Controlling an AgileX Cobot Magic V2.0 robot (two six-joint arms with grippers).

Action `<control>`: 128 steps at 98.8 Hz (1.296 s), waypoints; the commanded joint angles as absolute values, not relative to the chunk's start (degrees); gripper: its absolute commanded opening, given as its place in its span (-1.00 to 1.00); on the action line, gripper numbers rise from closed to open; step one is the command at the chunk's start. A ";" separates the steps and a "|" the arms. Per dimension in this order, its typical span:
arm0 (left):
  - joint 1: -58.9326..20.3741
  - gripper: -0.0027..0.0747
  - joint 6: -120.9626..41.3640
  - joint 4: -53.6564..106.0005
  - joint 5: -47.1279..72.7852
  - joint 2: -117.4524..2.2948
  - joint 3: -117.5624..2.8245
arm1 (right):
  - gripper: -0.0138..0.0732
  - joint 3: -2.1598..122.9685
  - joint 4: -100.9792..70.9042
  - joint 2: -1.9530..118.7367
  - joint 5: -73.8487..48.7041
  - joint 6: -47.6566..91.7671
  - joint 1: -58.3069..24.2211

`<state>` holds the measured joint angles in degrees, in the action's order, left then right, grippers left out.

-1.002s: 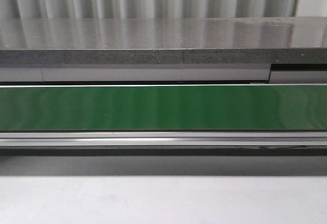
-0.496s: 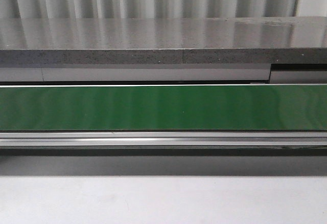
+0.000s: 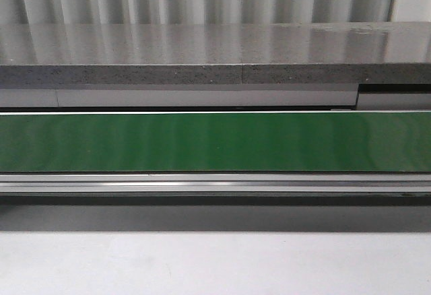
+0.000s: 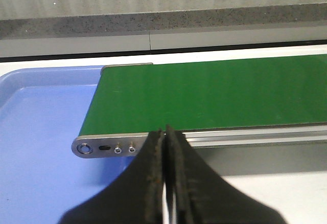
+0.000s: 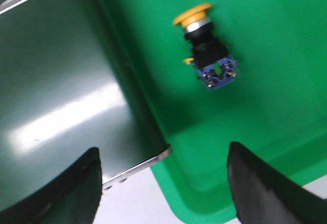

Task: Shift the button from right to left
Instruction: 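Lower the right gripper and grasp the yellow push button's blue base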

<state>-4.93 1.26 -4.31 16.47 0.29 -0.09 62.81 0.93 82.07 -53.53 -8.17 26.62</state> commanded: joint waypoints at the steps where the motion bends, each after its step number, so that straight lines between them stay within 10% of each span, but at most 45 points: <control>1: -4.83 -0.98 1.89 -4.24 12.47 0.66 1.24 | 0.52 64.70 1.45 82.81 -51.01 -9.18 29.19; 128: -4.83 -0.98 1.89 -4.24 12.47 0.66 1.24 | 0.52 75.00 4.57 107.27 -50.93 9.34 31.74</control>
